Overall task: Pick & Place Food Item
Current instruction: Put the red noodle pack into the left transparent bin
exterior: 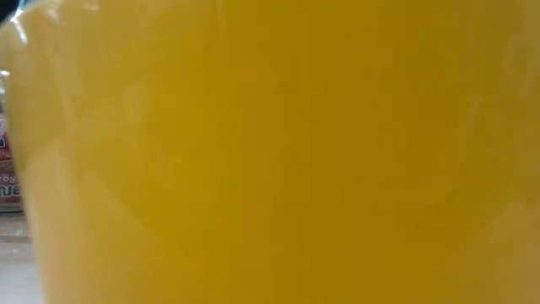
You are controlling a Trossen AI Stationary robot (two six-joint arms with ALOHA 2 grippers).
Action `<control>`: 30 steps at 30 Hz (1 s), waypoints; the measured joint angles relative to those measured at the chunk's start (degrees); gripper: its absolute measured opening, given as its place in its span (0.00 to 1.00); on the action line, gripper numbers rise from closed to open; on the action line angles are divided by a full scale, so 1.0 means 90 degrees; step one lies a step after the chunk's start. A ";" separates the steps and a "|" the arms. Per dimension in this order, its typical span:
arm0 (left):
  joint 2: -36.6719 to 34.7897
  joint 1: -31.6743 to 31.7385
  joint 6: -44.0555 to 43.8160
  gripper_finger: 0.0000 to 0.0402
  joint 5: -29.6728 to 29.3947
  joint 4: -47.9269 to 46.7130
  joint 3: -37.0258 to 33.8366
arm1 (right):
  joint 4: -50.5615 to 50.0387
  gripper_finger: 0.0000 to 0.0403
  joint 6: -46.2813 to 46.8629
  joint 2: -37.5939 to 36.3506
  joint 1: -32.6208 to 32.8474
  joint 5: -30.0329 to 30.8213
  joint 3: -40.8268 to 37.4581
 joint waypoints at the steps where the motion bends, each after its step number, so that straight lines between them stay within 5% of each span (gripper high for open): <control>1: 0.0000 0.0000 -0.0015 0.65 0.0061 -0.0006 0.0000 | 0.0000 0.00 -0.0002 0.0000 0.0000 0.0000 0.0000; 9: 0.0000 0.0007 -0.0072 0.50 0.0193 -0.0010 0.0000 | 0.0028 0.00 -0.0002 0.0000 -0.0029 -0.0003 0.0000; 23: 0.0000 0.0006 -0.0076 0.04 0.0286 0.0007 0.0000 | 0.0041 0.00 -0.0068 0.0000 -0.0045 0.0000 0.0000; 30: -0.0002 0.0005 -0.0018 0.01 0.0481 0.0106 0.0000 | 0.0151 0.01 0.0045 0.0000 -0.0040 -0.0011 0.0000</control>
